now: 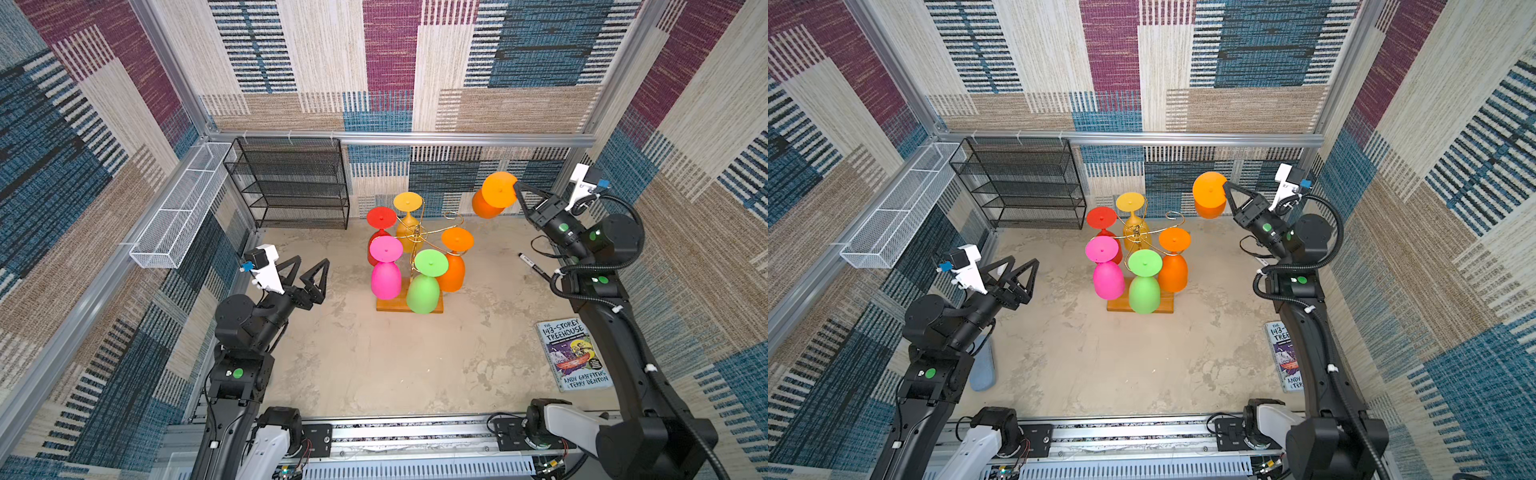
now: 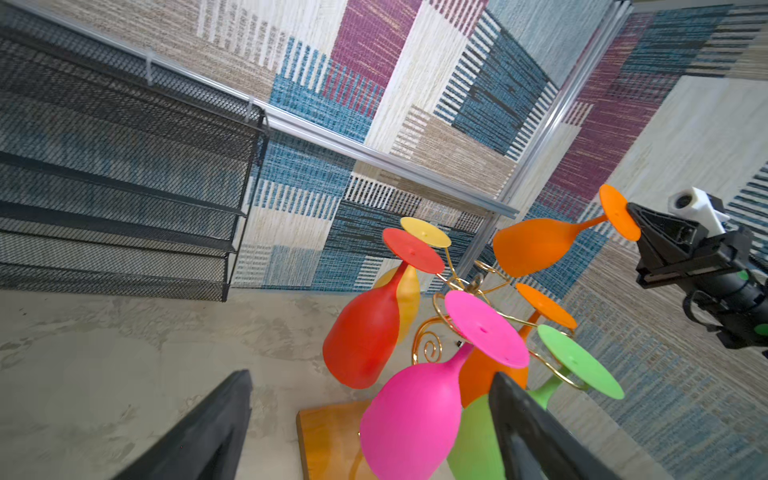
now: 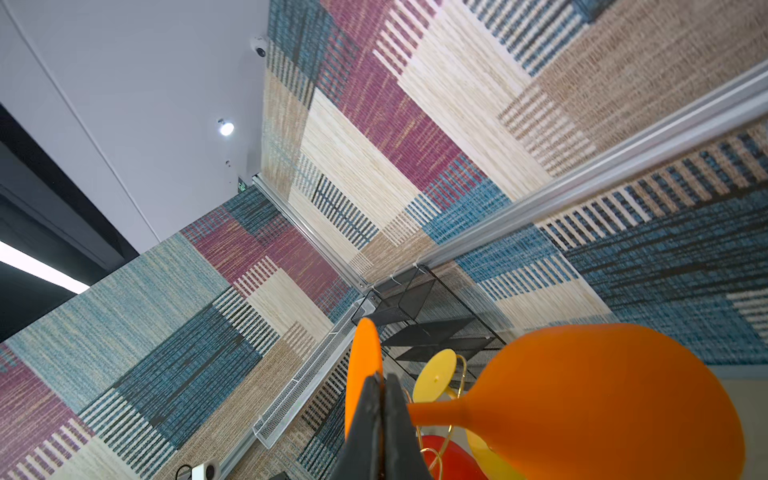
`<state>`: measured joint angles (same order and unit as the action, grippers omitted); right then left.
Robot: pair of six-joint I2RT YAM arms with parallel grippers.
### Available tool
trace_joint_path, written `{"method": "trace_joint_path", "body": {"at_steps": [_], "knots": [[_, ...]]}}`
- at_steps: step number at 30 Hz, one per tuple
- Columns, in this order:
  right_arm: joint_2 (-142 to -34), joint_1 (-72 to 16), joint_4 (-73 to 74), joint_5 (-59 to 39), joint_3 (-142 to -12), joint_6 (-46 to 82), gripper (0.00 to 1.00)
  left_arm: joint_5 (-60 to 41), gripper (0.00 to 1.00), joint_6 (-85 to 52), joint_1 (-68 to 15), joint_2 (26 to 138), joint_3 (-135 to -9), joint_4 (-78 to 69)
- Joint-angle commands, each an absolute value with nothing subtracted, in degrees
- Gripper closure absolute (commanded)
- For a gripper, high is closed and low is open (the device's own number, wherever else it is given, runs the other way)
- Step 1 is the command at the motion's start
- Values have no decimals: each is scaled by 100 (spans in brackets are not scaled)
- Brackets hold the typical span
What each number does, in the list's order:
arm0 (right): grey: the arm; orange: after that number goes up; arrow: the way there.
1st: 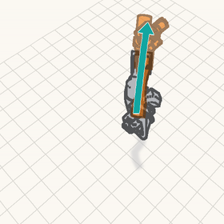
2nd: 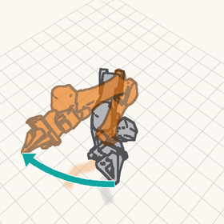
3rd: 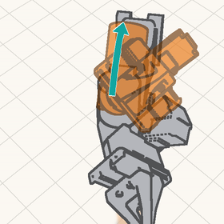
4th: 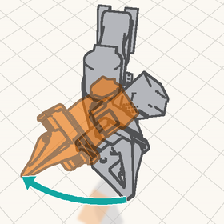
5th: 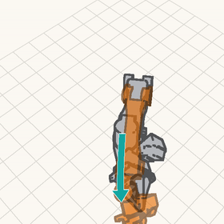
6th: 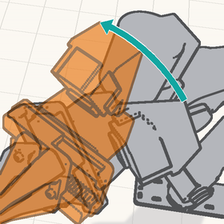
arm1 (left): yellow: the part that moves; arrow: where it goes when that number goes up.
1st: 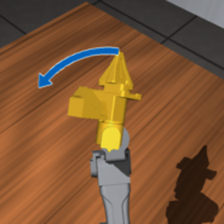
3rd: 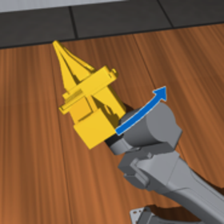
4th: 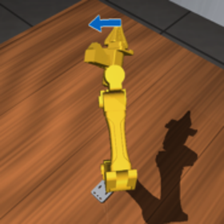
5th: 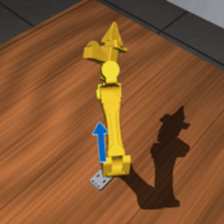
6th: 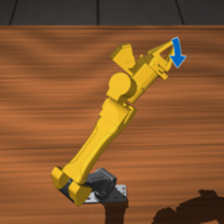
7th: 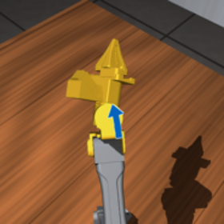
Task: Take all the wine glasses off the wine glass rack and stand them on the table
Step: 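Lift the orange glass off the rack hook with the right gripper, then bring the orange glass toward the left gripper while the left gripper closes on its bowl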
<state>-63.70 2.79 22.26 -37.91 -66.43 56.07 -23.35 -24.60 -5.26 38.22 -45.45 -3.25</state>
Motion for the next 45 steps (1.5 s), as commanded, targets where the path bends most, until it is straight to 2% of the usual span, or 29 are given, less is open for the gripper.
{"method": "trace_joint_path", "body": {"at_steps": [1, 5, 10, 20, 26, 45], "knots": [[-5946, 279, 2843, -3786, -6562, 5313, 100, -3436, 9, -2911, -520, 4125, -4802, -1289], [-5564, 272, 3883, -4262, -6343, 5820, 100, -4375, 9, -3680, -521, 4767, -5076, -2515], [-5587, 95, 5461, -4621, -6049, 7027, 100, -5184, 9, -4842, -584, 5877, -5663, -4190], [-6144, -1561, 6785, -4573, -5890, 7084, 100, -6085, 10, -7026, -1021, 8132, -6880, -6923], [-6574, -1982, 7619, -4514, -5800, 7381, 100, -6225, 10, -7208, -1184, 8628, -7153, -7106], [-7605, -2417, 8630, -4377, -5914, 7895, 100, -6535, 11, -7181, -1686, 8565, -7068, -7197]]}}
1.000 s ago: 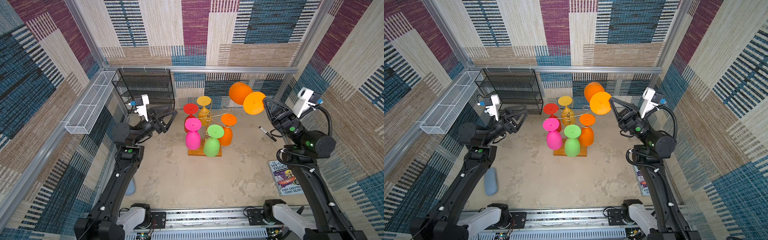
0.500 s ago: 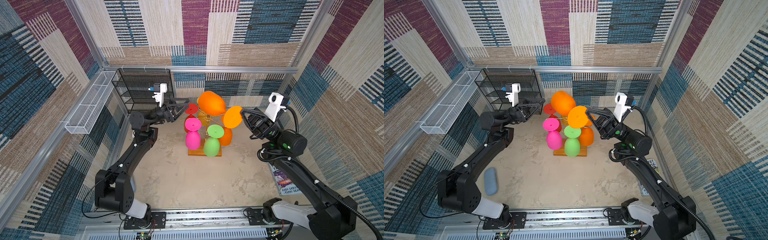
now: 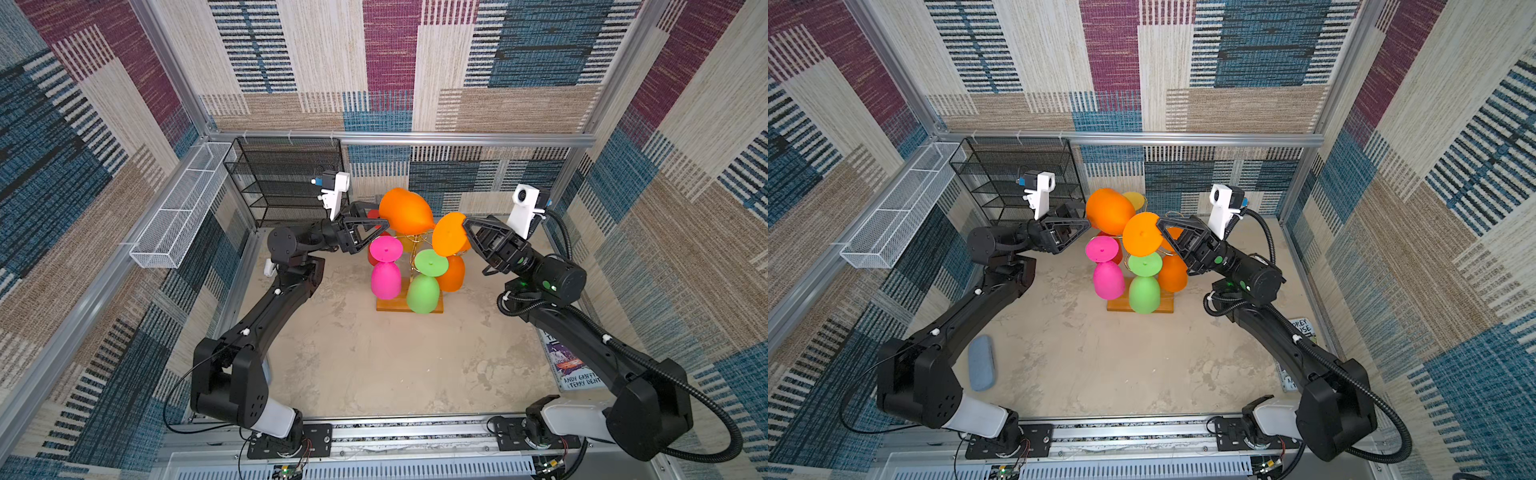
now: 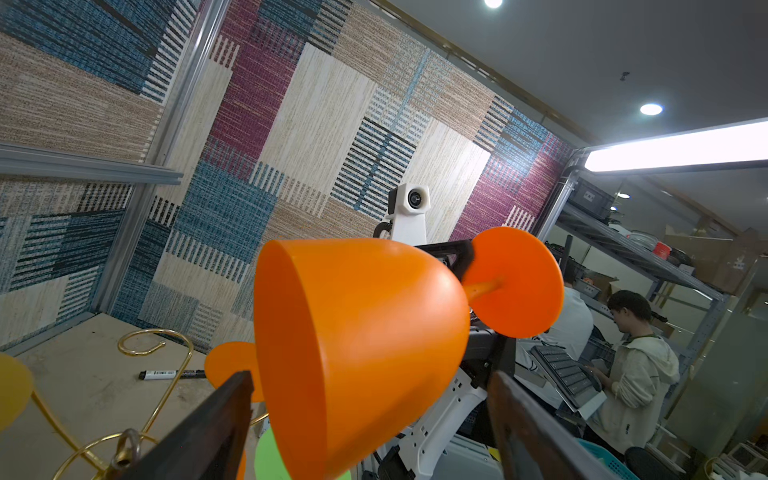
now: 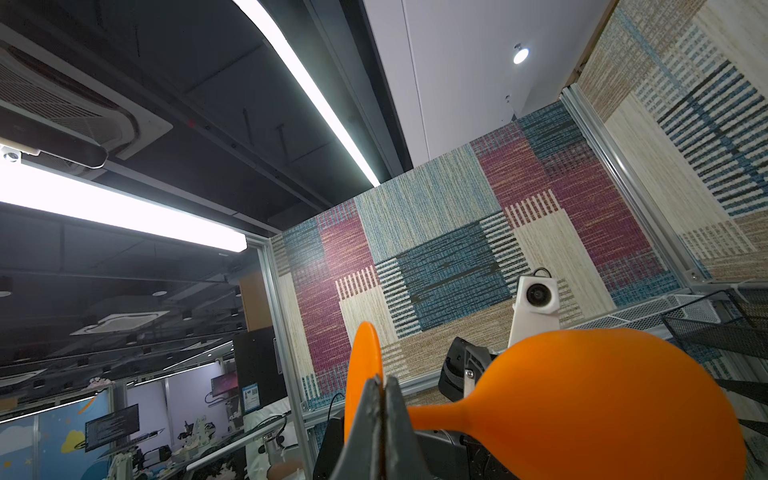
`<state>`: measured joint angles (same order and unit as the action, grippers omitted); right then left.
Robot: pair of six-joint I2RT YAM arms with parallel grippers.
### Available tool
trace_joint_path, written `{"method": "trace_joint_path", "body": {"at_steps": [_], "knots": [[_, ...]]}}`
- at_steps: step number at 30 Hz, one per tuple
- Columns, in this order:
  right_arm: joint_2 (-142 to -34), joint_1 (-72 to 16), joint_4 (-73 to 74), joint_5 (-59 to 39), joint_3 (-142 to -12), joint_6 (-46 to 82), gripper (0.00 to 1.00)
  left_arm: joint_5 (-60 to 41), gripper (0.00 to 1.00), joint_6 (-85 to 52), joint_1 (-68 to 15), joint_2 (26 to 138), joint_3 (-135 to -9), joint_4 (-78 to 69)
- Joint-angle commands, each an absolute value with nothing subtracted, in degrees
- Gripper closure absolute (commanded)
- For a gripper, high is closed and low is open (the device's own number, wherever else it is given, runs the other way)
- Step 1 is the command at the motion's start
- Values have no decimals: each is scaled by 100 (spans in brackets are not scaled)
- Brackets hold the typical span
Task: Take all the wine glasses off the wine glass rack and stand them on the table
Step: 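Bring the orange glass toward the left gripper while the left gripper closes on its bowl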
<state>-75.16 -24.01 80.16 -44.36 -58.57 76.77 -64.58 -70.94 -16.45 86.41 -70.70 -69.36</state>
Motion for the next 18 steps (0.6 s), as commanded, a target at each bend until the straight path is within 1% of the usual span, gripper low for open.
{"method": "trace_joint_path", "body": {"at_steps": [1, 4, 8, 11, 14, 16, 18], "knots": [[-7654, -2417, 8672, -4371, -5919, 7938, 100, -6539, 12, -7181, -1700, 8533, -7045, -7214], [-7764, -2417, 8725, -4330, -5933, 8002, 100, -6569, 18, -7156, -1723, 8426, -6980, -7225], [-7872, -2417, 8756, -4249, -5915, 8031, 100, -6546, 41, -7145, -1731, 8307, -6874, -7250], [-7960, -2417, 8728, -4230, -5934, 8046, 100, -6510, 56, -7137, -1731, 8229, -6821, -7275], [-7989, -2417, 8571, -4231, -5950, 8013, 100, -6502, 66, -7128, -1729, 8170, -6786, -7274], [-7969, -2417, 8393, -4235, -5952, 7936, 100, -6489, 69, -7132, -1731, 8143, -6772, -7283], [-7913, -2417, 8135, -4248, -5950, 7768, 96, -6474, 73, -7153, -1731, 8117, -6747, -7324]]}}
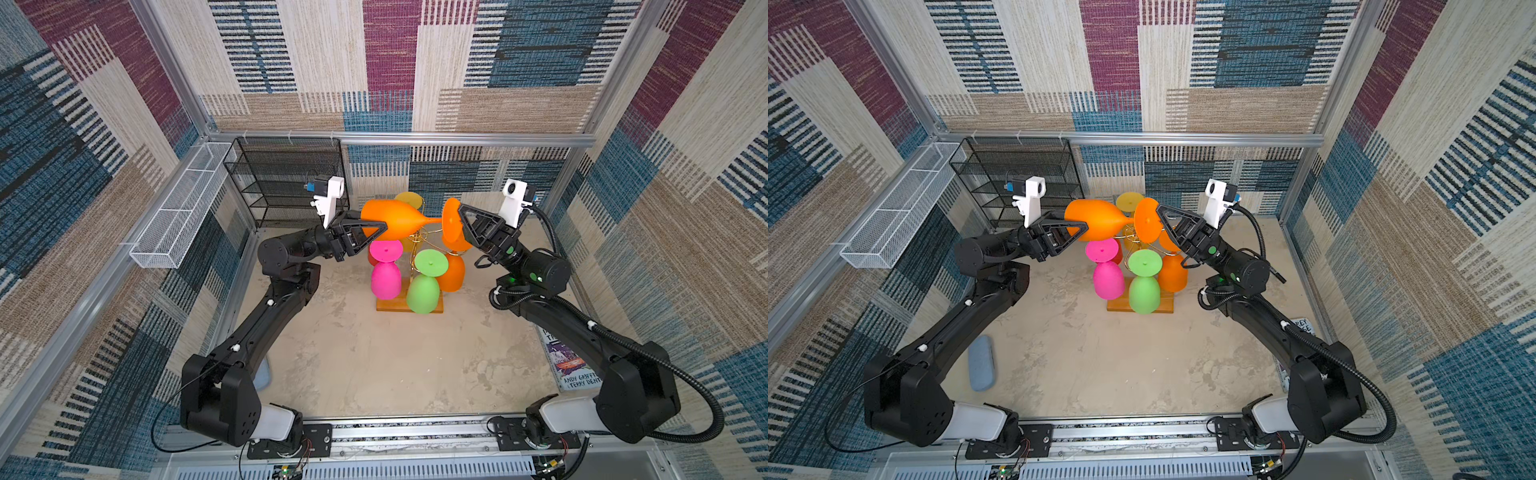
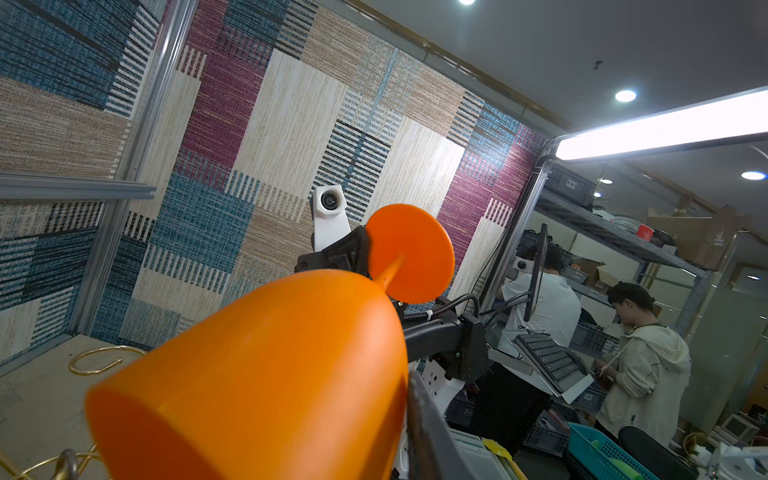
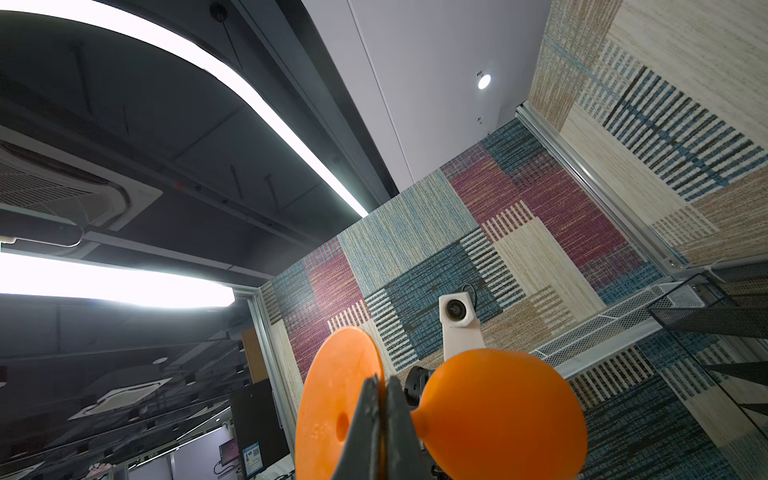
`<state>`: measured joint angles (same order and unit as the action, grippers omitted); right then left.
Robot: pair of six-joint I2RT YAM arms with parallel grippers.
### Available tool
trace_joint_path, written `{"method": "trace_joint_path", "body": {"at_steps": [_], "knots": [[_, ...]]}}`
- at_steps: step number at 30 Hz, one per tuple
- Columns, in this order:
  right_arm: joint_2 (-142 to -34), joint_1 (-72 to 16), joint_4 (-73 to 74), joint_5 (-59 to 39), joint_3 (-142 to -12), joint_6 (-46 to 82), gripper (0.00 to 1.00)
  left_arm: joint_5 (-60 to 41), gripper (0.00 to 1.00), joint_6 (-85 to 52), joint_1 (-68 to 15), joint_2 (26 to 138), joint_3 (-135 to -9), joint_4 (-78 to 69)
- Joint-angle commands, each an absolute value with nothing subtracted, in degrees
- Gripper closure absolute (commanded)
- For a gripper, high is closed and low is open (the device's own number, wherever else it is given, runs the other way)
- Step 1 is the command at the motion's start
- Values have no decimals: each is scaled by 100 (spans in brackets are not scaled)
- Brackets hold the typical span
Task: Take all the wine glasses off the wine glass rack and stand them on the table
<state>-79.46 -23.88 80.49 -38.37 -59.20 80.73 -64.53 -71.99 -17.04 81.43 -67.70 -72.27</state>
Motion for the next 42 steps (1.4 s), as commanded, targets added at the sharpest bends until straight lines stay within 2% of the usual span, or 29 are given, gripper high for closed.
{"method": "trace_joint_path", "body": {"at_steps": [1, 7, 12, 16, 23, 26, 28, 29, 31, 38, 42], "knots": [[-7867, -2417, 7994, -4255, -5957, 7671, 94, -6462, 75, -7175, -1731, 8105, -6737, -7353], [-7320, -2417, 6115, -4142, -6080, 6388, 75, -6383, 88, -7399, -1728, 8036, -6689, -7663], [-6678, -2417, 3743, -3398, -6457, 4738, 47, -6312, 100, -7287, -1731, 7881, -6658, -7674], [-6288, -2417, 2329, -2513, -6723, 3764, 31, -6377, 100, -7277, -1730, 7875, -6753, -7672], [-5615, -2417, 761, -926, -6849, 2689, 17, -6716, 100, -6813, -1765, 7795, -6936, -7114], [-5350, -2417, 278, -246, -6816, 2453, 13, -6725, 100, -5687, -1871, 7460, -6963, -5710], [-5181, -2417, 35, 217, -6770, 2356, 11, -6567, 100, -4006, -2086, 7082, -7111, -3652], [-5088, -2417, -51, 436, -6731, 2303, 11, -6308, 100, -3002, -2259, 6878, -7250, -2170], [-4940, -2417, -180, 770, -6644, 2187, 10, -5928, 100, -1753, -2553, 6655, -7523, -716], [-4650, -2417, -738, 2109, -6451, 2176, 9, -5493, 100, -484, -3501, 6523, -8035, 1103], [-4628, -2408, -1067, 2643, -6436, 2182, 7, -4170, 100, 928, -4518, 6724, -8592, 2960]]}}
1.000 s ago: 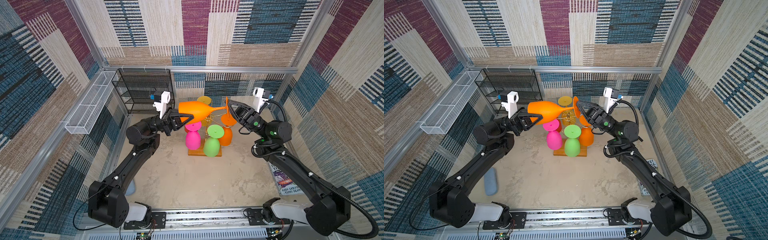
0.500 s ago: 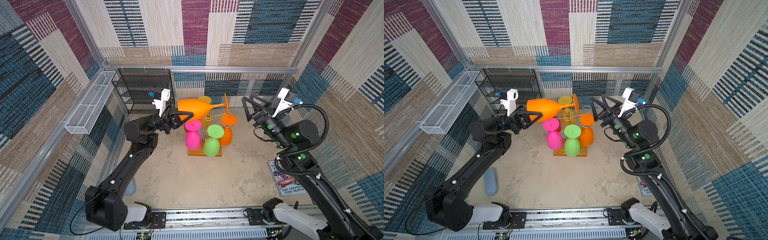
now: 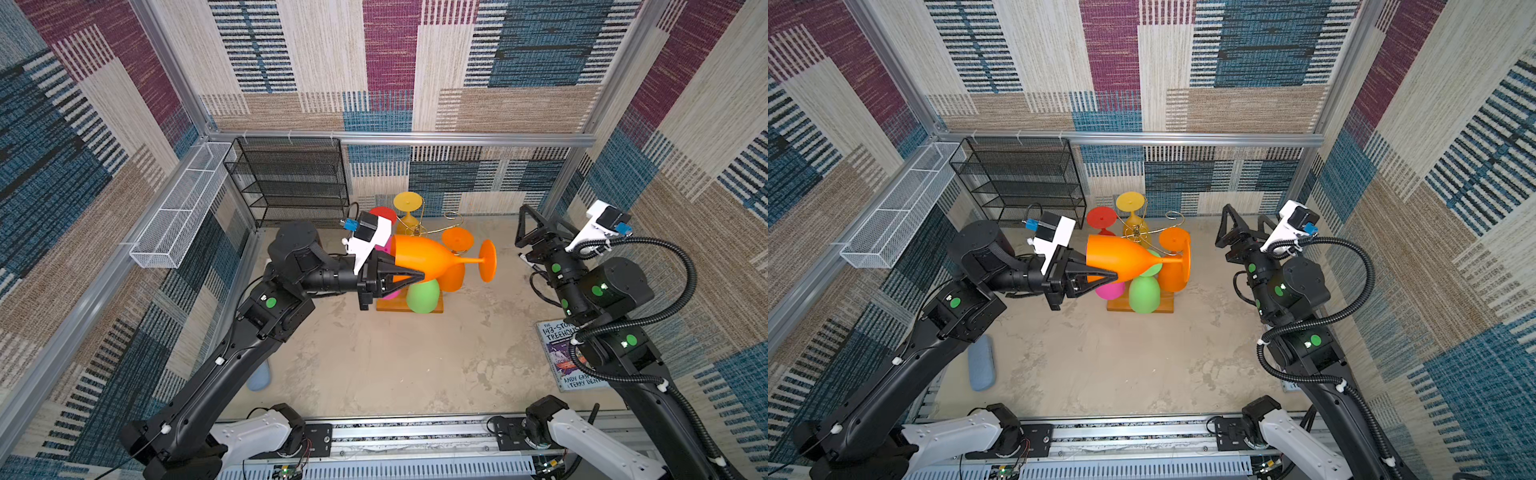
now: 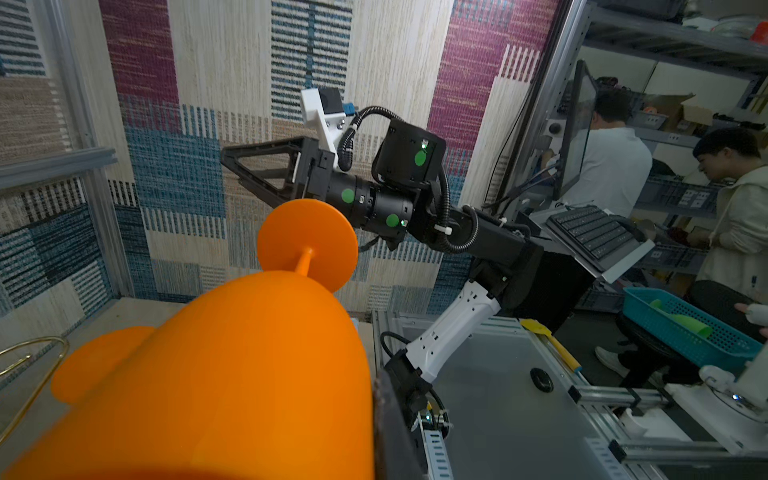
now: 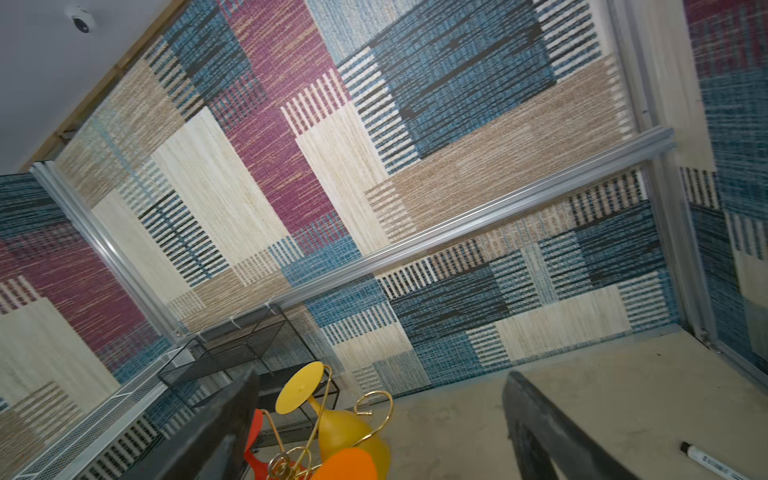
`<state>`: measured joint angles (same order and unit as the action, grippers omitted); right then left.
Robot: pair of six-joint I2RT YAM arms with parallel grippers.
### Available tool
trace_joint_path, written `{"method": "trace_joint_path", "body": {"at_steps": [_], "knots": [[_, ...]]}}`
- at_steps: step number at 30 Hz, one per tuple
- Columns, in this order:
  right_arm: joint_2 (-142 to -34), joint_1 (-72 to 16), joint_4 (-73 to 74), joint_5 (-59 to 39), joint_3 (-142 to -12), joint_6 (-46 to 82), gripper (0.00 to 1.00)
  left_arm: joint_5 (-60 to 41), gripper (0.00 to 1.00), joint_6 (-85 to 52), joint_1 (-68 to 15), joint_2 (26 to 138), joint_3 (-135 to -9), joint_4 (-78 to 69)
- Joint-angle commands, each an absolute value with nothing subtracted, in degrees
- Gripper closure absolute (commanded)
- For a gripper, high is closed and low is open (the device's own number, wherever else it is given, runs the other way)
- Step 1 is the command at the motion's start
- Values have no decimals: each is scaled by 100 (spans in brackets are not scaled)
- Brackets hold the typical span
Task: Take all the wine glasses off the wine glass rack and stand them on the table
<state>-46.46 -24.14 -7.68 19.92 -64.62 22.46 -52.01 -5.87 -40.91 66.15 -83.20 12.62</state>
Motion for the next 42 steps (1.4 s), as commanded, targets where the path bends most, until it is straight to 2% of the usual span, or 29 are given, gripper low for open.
{"method": "trace_joint_path", "body": {"at_steps": [1, 4, 11, 17, 24, 33, 42], "knots": [[-4623, -2408, -1117, 2704, -6435, 2163, 7, -3698, 100, 1220, -4817, 6834, -8774, 3461], [-4656, -2408, -1305, 2885, -6442, 2121, 7, -2519, 100, 1710, -5558, 7156, -9049, 4344], [-4632, -2357, -1485, 3118, -6304, 2087, 6, -873, 100, 1936, -6593, 7695, -9167, 5302], [-4640, -2325, -1451, 3036, -6174, 2065, 6, -139, 100, 1900, -6927, 8105, -9220, 5983], [-4831, -2227, -1397, 2820, -6056, 2092, 6, 701, 100, 1819, -7255, 9098, -9466, 6740], [-4975, -1874, -1344, 2283, -5936, 2140, 6, 743, 100, 1853, -7270, 10000, -9439, 7000], [-4966, -1579, -1354, 1849, -5841, 2214, 7, 169, 100, 2011, -7149, 10348, -9466, 7004]]}}
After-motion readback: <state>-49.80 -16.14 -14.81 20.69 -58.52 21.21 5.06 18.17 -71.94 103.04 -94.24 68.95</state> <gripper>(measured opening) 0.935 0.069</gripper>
